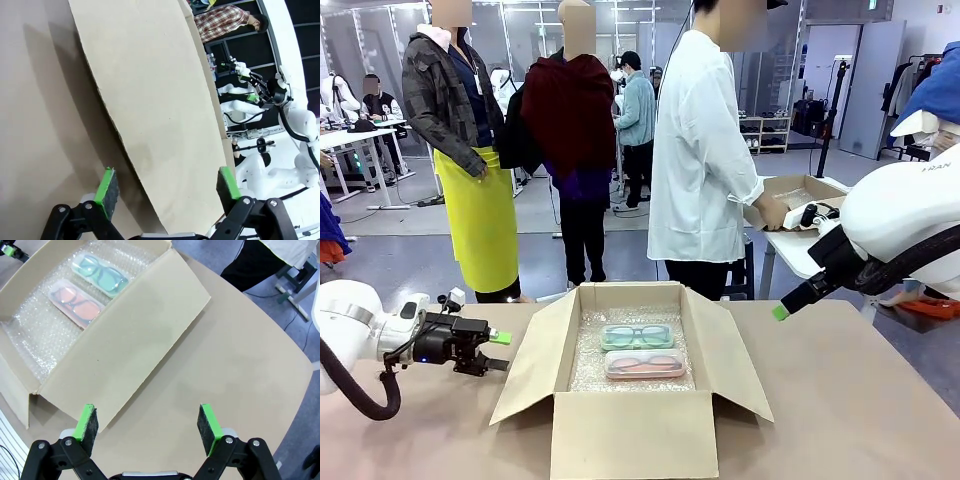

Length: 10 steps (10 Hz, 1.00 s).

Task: Pack the glasses set securely to prepare it for shipping.
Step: Position the Package Box on the left side of the table.

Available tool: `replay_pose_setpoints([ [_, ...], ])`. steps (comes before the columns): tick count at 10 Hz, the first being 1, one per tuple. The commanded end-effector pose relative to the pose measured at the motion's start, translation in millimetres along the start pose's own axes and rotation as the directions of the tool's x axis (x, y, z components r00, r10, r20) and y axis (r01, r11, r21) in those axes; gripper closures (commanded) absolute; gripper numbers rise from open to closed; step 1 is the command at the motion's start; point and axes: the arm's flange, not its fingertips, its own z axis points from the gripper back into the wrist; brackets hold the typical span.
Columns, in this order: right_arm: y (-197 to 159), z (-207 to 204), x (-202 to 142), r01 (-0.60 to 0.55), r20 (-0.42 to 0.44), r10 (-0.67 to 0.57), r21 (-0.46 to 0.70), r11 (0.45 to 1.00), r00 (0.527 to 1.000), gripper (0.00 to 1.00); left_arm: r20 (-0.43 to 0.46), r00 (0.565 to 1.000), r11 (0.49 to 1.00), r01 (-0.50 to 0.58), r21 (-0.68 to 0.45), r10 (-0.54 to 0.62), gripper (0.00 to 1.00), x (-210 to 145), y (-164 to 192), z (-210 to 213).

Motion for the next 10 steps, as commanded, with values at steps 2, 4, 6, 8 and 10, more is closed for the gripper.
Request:
replay_pose_setpoints([
  [2,2,0,-1,0.001,0.008,-0.001,-0.007,1.000,1.000,0.00,0.022,1.000,1.000,0.011,-0.020,-0.011,0.00,5,-2,-12],
  [4,2,0,-1,0.001,0.008,-0.001,-0.007,1.000,1.000,0.00,0.019,1.000,0.999,-0.001,-0.033,0.001,0.00,5,-3,-19],
  [6,2,0,-1,0.001,0.008,-0.001,-0.007,1.000,1.000,0.00,0.022,1.000,1.000,-0.009,-0.027,0.010,0.39,7,-6,-23],
  [8,2,0,-1,0.001,0.008,-0.001,-0.007,1.000,1.000,0.00,0.047,0.999,0.998,-0.022,-0.054,0.025,0.96,7,-5,-21],
  [10,2,0,-1,0.001,0.008,-0.001,-0.007,1.000,1.000,0.00,0.072,0.997,0.991,-0.025,-0.129,0.035,1.00,3,-10,-6],
])
